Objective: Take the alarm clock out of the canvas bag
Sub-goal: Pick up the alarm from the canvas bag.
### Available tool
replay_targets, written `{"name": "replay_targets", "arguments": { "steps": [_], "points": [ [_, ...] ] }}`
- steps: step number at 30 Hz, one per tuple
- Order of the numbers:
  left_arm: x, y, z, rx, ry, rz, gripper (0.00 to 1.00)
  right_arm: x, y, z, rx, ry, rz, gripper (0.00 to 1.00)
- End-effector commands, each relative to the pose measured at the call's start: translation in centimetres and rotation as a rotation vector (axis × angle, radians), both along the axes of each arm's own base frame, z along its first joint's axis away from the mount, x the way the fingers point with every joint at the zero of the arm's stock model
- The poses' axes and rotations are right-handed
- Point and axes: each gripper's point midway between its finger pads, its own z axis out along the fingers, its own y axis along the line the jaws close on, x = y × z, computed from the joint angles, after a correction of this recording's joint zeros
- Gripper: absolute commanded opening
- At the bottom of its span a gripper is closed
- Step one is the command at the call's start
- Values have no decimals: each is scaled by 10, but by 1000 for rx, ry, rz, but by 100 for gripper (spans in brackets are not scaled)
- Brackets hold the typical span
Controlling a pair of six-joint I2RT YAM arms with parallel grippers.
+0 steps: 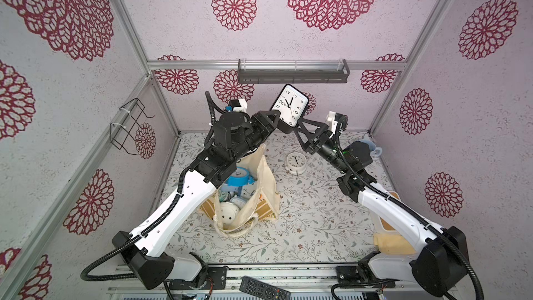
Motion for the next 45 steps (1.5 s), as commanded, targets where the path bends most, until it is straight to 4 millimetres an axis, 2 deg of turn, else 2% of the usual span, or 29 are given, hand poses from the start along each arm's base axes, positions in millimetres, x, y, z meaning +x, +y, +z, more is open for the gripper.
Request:
{"name": "replay_targets", "arguments": {
  "steps": [1,10,20,22,25,29,34,37,40,45],
  "points": [
    [-8,8,41,-116,-95,-2,29,-14,3,34,80,-85,55,79],
    [-4,2,32,-128,-76,-18,29,-7,8,28,71,-64,52,56],
    [-1,-4,27,-125,-53,-38,35,-1,9,23,53,-51,35,43],
    [-1,-5,26,-121,-47,-43,41,0,10,21,40,-48,29,41],
    [-1,-6,25,-113,-45,-47,57,1,6,20,14,-46,-2,38],
    [-2,2,24,-78,-40,-9,72,2,-1,18,-25,-36,-46,34],
    [-4,11,23,-50,-46,26,76,5,-16,7,-35,-2,-106,31],
    [-6,16,20,-14,-44,40,78,9,-34,-4,-45,40,-167,30],
    [-12,22,16,53,-52,48,78,14,-60,-26,-72,111,-247,29],
    [-27,25,3,249,-87,-5,80,21,-114,-75,-116,252,-407,29]
  ]
}}
